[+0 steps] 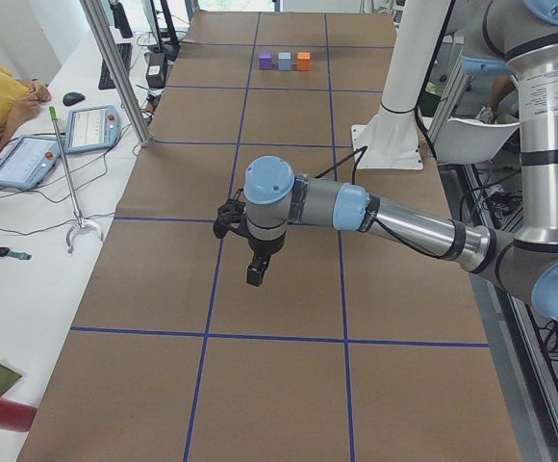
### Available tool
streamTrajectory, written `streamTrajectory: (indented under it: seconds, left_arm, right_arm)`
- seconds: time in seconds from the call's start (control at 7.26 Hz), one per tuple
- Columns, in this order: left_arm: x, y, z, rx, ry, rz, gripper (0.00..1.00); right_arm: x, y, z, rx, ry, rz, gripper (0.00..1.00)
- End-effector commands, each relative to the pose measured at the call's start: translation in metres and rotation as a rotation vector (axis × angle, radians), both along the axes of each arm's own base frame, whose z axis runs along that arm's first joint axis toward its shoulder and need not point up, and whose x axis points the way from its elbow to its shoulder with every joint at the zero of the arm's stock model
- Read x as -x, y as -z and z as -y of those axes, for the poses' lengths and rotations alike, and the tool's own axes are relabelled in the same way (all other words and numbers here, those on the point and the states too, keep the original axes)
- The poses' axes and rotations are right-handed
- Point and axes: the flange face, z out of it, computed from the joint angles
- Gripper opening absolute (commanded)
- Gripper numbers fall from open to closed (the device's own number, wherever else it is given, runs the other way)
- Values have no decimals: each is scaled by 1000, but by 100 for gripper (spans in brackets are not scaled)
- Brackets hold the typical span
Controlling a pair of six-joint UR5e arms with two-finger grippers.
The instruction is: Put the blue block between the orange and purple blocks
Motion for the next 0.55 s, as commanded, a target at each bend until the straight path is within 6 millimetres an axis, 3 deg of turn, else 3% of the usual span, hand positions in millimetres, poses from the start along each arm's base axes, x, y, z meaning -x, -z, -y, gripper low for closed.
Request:
streamTrajectory:
  seconds: [0.0, 0.41]
  left_arm:
    - [0, 3, 0, -6, 1, -4, 100]
    - [1, 6, 1, -12, 3, 0, 100]
  right_arm:
    - [0, 8, -2, -16, 0, 2, 100]
    - [0, 13, -3, -26, -2, 2, 100]
